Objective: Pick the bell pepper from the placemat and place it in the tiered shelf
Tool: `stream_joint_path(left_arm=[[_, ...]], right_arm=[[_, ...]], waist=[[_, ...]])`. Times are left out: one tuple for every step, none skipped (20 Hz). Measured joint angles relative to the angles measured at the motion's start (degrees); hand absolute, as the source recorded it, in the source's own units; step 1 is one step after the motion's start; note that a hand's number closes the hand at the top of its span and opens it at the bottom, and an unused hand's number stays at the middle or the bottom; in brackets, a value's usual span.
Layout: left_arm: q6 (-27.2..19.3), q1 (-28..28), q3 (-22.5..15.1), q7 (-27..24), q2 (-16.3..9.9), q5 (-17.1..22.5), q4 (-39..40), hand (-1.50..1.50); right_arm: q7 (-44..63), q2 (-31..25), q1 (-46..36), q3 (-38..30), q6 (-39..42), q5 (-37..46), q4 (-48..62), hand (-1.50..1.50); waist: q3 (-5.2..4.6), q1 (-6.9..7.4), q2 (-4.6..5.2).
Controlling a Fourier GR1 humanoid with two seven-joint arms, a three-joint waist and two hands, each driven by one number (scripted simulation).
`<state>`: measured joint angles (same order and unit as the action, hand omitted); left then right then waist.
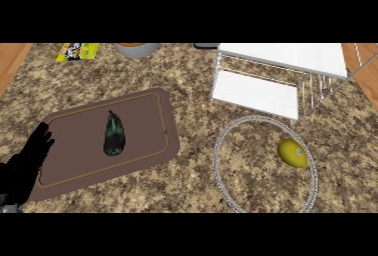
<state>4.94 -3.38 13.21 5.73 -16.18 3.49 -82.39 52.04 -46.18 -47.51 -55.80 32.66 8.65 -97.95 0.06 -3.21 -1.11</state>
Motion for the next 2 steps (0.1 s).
stream_joint_path(left_arm=[[0.1, -0.1, 0.2, 0.0, -0.2, 0.1, 0.0, 0.00], [0.2, -0.5, 0.4, 0.1, -0.3, 0.3, -0.3, 0.00]], right_arm=[[-0.4, -1.3, 1.8, -2.3, 1.6, -1.8, 0.1, -1.50], [-0.6, -3.4, 2.6, -4.5, 3.2, -4.0, 1.1, -1.50]], waist=[[0.01, -0.08, 0.02], [0.02, -0.26, -0.04]])
